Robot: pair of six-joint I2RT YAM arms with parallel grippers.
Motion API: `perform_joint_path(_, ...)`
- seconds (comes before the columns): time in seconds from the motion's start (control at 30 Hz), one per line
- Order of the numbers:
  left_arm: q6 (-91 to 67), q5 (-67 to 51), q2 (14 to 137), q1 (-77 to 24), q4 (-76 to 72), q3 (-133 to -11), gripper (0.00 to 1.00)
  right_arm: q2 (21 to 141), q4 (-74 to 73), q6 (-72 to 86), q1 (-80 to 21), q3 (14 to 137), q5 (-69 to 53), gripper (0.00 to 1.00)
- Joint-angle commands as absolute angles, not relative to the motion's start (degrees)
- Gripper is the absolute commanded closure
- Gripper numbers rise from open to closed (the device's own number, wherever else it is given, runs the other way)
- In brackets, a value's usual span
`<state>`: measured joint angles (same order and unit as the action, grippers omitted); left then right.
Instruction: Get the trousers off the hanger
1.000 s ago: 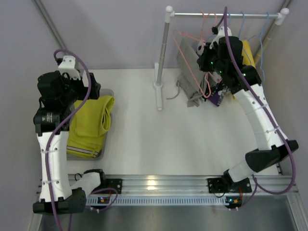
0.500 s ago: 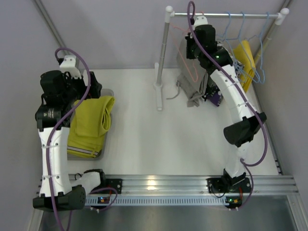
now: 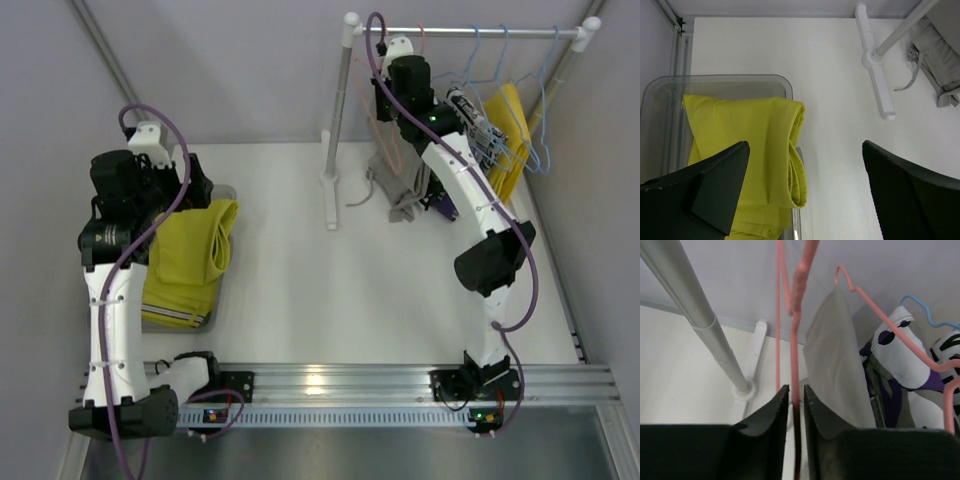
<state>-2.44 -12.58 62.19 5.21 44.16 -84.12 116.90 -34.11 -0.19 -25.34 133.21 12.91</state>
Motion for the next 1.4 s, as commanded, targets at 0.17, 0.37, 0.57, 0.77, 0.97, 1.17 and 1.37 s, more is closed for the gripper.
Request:
perform_joint_path(0.17,-0.44,-14.50,66.17,5.45,47.10,-86.83,0.01,111.03,-27.60,1.84,-26.54,129.83,5.37,0.41)
perform_joint_path(0.37,1.50,-16.43,75.66,5.45,54.30,-92.54,0.01,96.02,-27.07,4.22,-26.10,114.45,3.34,0.12)
perform_joint_path(0.57,1.84,-19.77,78.84,5.36,53.35,-94.31,0.01,76.95,-25.75,4.83,-26.10,98.19,0.35,0.01)
perform_joint_path(0.77,2.37,-20.13,79.28,5.27,51.24,-95.01,0.01,58.49,-25.23,5.10,-24.80,80.18,3.95,0.01)
perform_joint_path(0.97,2.72,-18.54,77.70,5.01,50.98,-94.66,0.01,43.44,-27.25,7.56,-12.93,65.76,1.41,0.01)
perform_joint_path(1.17,5.01,-15.65,72.69,4.75,51.15,-89.84,0.01,32.63,-27.16,8.96,-5.55,57.58,-2.55,0.00)
perform_joint_path(1.37,7.21,-13.18,68.73,4.75,51.59,-86.66,0.01,29.18,-28.83,9.40,-4.48,53.53,-3.43,0.01)
